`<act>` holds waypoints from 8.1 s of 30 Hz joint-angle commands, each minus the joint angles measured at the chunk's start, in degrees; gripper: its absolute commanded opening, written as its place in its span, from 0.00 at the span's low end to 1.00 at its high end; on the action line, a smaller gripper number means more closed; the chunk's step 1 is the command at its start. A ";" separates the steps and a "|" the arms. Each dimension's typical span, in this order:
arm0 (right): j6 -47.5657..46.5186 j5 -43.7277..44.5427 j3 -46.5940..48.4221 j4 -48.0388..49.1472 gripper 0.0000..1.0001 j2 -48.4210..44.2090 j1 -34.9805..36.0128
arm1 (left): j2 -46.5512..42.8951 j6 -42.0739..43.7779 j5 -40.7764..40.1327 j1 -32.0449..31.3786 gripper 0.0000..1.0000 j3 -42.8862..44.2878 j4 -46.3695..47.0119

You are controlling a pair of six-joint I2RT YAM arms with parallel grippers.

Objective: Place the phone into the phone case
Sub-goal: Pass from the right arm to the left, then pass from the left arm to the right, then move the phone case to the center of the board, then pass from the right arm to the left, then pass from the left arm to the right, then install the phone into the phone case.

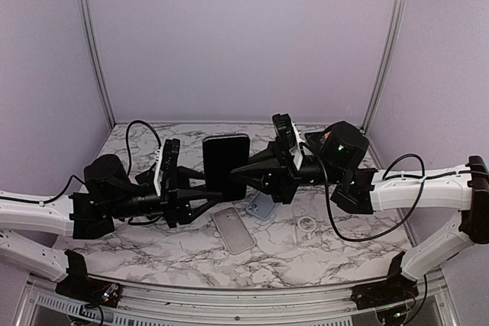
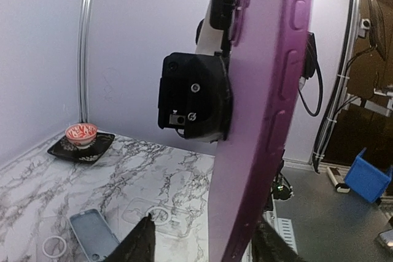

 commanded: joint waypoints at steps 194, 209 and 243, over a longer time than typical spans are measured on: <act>3.60 -3.51 -12.22 17.43 0.00 31.21 -8.78 | 14.85 -0.39 -17.00 2.09 0.71 -7.26 -4.25; 7.45 -1.66 -11.04 18.51 0.00 34.50 -10.44 | 23.15 -8.31 2.22 12.28 0.62 10.02 -10.70; 4.12 2.09 -10.47 23.83 0.13 40.44 -12.30 | 34.15 -7.49 -5.23 9.60 0.42 14.68 -19.82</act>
